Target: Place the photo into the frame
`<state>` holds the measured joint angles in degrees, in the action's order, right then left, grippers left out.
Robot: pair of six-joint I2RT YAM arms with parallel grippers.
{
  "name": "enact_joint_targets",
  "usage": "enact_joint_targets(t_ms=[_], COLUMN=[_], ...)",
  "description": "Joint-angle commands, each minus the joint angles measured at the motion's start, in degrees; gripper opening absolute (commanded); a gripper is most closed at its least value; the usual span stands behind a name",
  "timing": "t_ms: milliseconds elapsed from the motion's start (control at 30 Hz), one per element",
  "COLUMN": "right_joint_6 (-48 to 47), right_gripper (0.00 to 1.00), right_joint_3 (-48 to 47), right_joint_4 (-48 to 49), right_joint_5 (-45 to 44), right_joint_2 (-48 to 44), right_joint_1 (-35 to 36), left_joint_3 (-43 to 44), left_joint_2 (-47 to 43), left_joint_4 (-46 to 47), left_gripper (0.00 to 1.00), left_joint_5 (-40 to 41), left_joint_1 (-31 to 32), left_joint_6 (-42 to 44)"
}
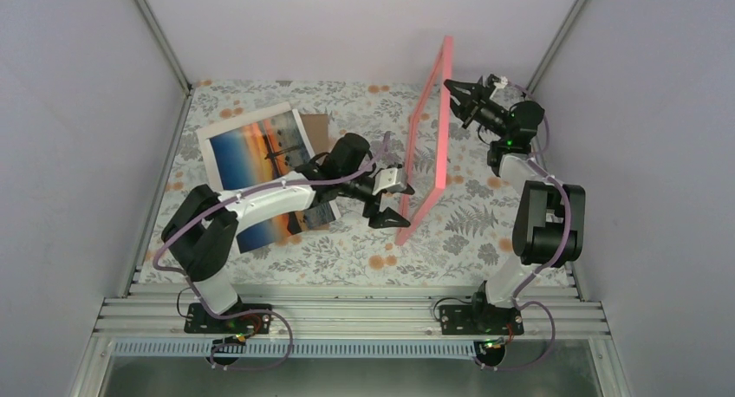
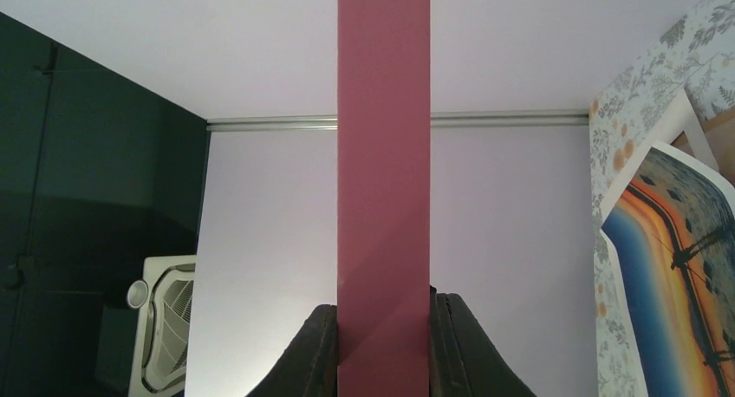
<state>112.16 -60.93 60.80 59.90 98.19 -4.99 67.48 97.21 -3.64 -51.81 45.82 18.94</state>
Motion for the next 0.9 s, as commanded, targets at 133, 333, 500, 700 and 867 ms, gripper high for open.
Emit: enact_joint_targets(t_ms=[133, 333, 500, 700, 867], right_joint_6=[-4.32, -6.20, -8.89, -19.97, -41.39], right_gripper=[0.04, 0.08, 0.19, 0.49, 0.92], right_joint_3=[0.50, 0.70, 1.23, -0.80, -6.68], right_joint_4=[-1.74, -4.57, -8.67, -25.31, -53.57], right_joint_5=[2.80, 3.58, 5.00, 7.13, 4.39], right_joint_2=[-2.41, -2.39, -2.39, -2.40, -4.55], right_joint_1=[-1.37, -2.06, -3.18, -5.35, -7.90], left_joint_3=[1.02, 1.20, 1.30, 3.03, 6.06], left_joint_2=[4.87, 6.14, 5.31, 3.91, 3.68], left_joint_4=[7.94, 9.30, 6.35, -0.50, -7.03], left_gripper=[0.88, 0.69, 0.41, 0.03, 0.02], left_joint_5=[-1.38, -1.74, -0.27, 1.99, 6.44], left_joint_1=[3.48, 4.30, 4.22, 4.24, 4.19], left_joint_6=[0.39, -1.02, 0.28, 3.78, 6.74])
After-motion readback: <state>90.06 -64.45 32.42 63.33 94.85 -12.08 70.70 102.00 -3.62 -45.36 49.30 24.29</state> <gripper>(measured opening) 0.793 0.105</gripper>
